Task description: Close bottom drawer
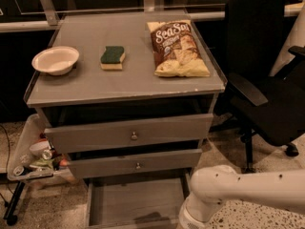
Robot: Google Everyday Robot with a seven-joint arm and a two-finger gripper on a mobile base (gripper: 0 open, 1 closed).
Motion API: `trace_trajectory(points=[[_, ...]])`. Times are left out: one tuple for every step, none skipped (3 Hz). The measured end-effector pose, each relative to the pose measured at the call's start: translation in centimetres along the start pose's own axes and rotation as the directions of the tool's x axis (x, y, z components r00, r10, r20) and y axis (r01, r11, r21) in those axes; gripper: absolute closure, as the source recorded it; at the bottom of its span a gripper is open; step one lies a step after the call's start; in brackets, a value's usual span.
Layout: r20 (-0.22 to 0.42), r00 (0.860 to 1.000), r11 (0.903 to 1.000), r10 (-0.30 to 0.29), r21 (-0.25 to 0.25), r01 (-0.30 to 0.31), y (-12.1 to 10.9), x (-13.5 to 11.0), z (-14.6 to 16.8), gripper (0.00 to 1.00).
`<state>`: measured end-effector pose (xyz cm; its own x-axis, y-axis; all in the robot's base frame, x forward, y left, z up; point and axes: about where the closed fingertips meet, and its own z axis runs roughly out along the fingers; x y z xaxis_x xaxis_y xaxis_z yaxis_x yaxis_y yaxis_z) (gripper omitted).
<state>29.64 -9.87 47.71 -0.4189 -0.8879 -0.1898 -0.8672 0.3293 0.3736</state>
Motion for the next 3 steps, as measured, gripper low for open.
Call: trace_trajectory(points=[[-0.011, 0.998, 0.998, 0.061, -0.015, -0.061, -3.2, 1.7, 6.6, 1.0], [-0.004, 0.992, 0.992, 0.125, -0.017, -0.125, -6.6, 2.9, 12.1, 1.0], [0.021, 0.979, 0.9792, 0.201, -0.03, -0.201, -11.7, 4.0, 18.4, 1.0]])
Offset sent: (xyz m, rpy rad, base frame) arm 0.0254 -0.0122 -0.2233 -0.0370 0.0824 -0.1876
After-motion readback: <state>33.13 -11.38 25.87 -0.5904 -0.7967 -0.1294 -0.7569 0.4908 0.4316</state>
